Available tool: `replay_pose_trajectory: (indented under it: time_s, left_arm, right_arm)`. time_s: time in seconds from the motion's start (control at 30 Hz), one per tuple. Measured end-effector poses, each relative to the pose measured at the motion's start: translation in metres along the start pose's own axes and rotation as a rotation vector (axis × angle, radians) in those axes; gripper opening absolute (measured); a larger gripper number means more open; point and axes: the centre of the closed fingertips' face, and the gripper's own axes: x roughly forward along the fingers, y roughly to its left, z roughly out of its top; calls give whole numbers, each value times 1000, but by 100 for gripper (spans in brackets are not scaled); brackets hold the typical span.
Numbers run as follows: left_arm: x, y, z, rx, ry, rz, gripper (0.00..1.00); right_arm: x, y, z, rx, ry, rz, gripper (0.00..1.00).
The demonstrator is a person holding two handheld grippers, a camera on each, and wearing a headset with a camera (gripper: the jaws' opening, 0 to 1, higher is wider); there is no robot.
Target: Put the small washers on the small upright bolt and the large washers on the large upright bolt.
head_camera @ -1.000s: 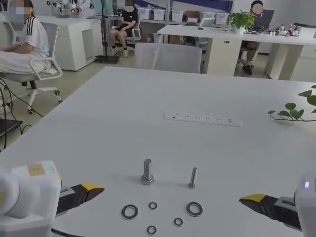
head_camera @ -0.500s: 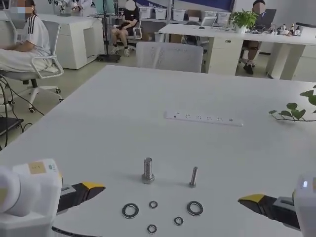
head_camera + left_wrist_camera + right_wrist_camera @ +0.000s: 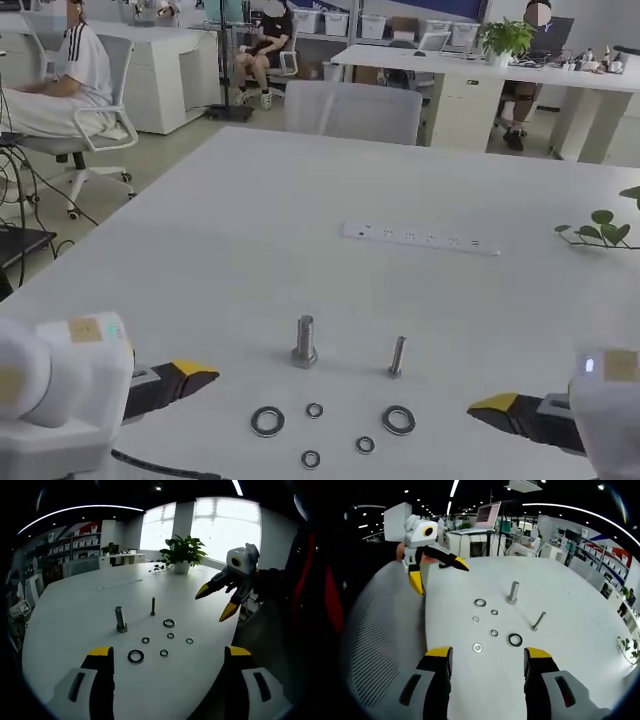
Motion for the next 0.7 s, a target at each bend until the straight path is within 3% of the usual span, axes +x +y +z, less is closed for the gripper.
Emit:
replay_pose_trajectory:
  time_s: [0.2,0.37,0.7]
  left_arm:
    - [0,-1,0,1,1,-5,91]
    - [1,-3,-1,4,6,-12,91]
    - [2,-4,-2,8,11,-24,90]
  right_arm:
    - [10,3,2,-36,48,41,52]
    - [18,9,-5,-74,126,85,45]
    - [34,16,-8,-133,208,152,34]
